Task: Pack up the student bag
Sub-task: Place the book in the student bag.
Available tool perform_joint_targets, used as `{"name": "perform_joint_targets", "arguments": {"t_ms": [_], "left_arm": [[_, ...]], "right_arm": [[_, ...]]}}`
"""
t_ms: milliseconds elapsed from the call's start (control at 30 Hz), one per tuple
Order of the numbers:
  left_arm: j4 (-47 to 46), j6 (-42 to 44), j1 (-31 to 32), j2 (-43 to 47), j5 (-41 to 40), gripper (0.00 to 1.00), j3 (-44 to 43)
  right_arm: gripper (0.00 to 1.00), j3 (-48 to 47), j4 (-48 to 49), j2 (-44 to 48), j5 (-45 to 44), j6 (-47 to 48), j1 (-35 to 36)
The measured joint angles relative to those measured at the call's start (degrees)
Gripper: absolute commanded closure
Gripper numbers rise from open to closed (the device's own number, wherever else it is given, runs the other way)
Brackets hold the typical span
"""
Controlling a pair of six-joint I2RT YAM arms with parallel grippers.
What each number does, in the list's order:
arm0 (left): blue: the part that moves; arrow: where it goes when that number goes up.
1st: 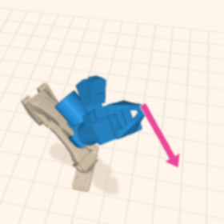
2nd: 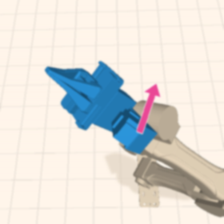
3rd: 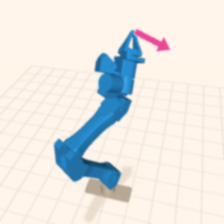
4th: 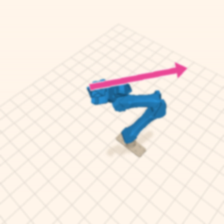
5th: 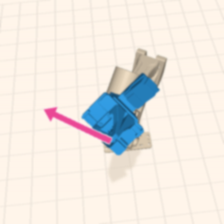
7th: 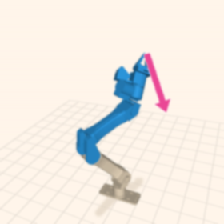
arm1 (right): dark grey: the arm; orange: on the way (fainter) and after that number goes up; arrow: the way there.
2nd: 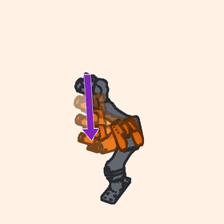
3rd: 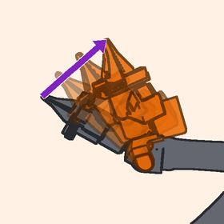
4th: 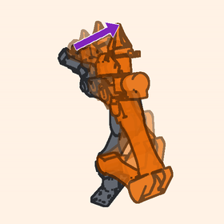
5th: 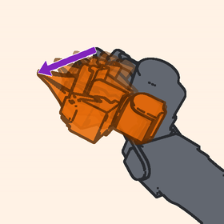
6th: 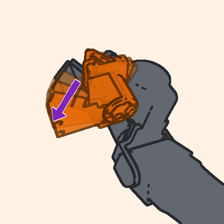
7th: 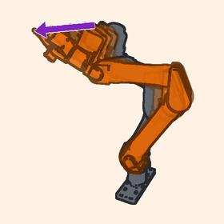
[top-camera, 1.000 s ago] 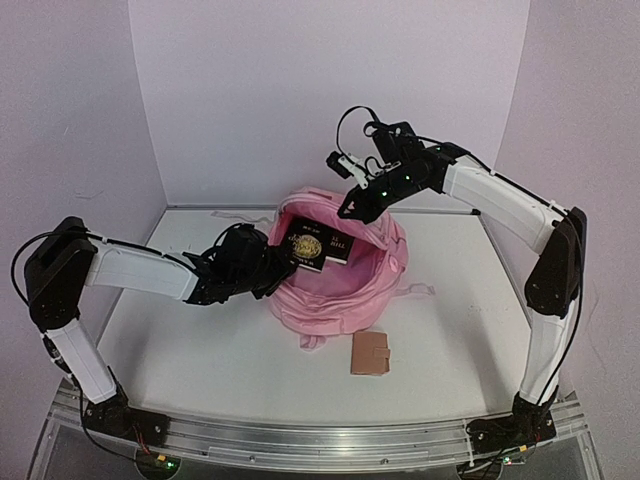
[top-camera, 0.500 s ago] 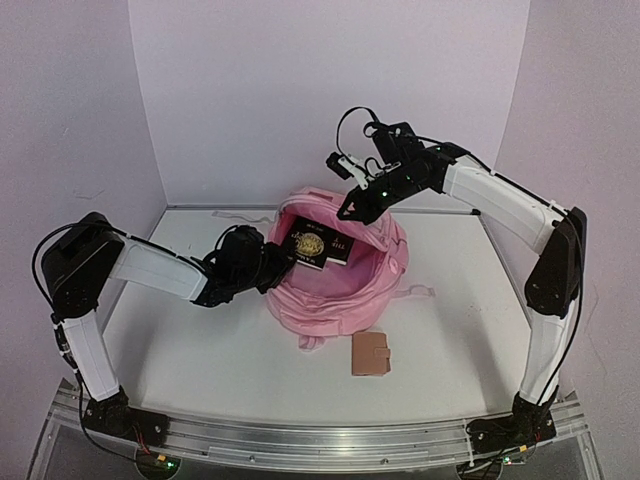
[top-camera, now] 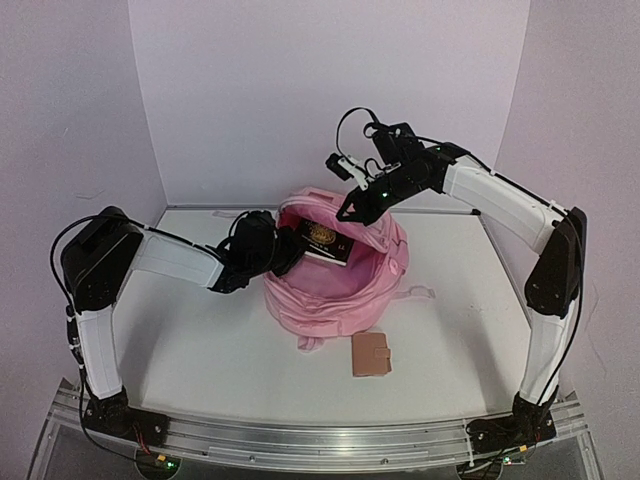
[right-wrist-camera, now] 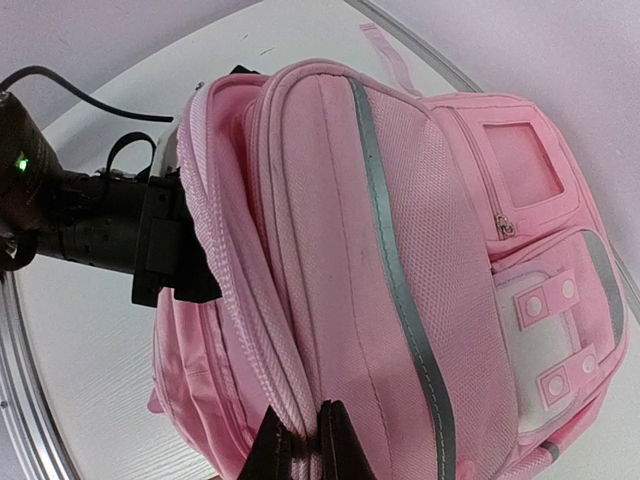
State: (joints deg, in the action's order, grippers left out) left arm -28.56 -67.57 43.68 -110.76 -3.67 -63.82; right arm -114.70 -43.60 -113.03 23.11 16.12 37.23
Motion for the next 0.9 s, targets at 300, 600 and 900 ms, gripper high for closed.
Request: {"name": "perform_joint_targets", "arguments": {"t_ms": [300,600,900], "left_arm": [[-1.0,-1.3,-1.7,-7.9,5.0,0.47,-9.1],[3.0,3.8,-1.1,1.5,9.7,0.16,-0.8],[12.7,11.8,-2.2,17.3,10.2,0.08,8.0]], "right_arm": [[1.0,0.3,-0.2,0.0,1.2,-0.4,-0.3],[1.0,3.2,0.4,0.4,4.7,1.4,-2.8],[1.0,13.0,0.0,5.2,6.0,17.0,-7.9]]}}
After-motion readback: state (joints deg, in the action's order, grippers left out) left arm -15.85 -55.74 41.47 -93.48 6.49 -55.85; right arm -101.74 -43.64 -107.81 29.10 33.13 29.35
